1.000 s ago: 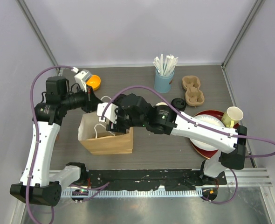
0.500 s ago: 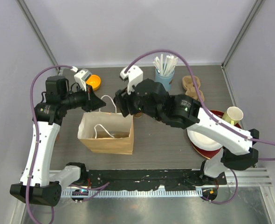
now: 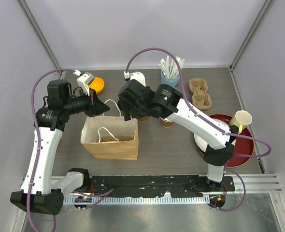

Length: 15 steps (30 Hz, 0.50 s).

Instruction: Pack the takeout coffee

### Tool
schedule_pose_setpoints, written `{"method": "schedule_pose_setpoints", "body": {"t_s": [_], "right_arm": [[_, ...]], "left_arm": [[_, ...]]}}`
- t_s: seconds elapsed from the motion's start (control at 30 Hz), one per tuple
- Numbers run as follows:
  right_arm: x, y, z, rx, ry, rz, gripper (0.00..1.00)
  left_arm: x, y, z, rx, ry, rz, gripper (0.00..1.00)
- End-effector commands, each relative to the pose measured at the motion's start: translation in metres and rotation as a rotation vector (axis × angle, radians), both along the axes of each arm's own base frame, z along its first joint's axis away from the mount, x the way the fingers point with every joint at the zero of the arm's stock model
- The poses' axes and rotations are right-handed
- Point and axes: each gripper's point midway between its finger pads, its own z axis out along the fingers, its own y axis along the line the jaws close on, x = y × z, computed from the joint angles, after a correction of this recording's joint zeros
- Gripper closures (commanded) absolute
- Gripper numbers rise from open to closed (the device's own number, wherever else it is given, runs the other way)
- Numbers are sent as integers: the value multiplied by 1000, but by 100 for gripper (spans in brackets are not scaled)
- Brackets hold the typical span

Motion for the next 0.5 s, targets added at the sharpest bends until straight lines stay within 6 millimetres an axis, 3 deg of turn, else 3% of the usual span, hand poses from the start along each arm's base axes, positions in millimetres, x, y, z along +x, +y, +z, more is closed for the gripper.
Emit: {"method": "schedule_pose_setpoints", "body": {"t_s": [0.0,0.1,0.13,0.27,0.33,0.47], "right_arm": [[-10,-18,2,1,59,-47,27],[-15,-25,-16,-56,103,-45,31],[-21,-23,-30,-77,151,-22,32],[-21,-11,-43,-66,189,16,41],[-19,-18,-44,-87,199,-7,45],[-14,-27,-42,-83,184,-52,71]], "left_arm": [[-1,-2,11,-15,-60,-18,100],[0,-2,12,-18,-61,-11,100],[-2,-2,12,-21,-56,-12,100],[0,-1,12,-19,-59,-1,100],[1,-1,13,-18,-60,0,100],[1,-1,14,-21,-64,-2,100]]}}
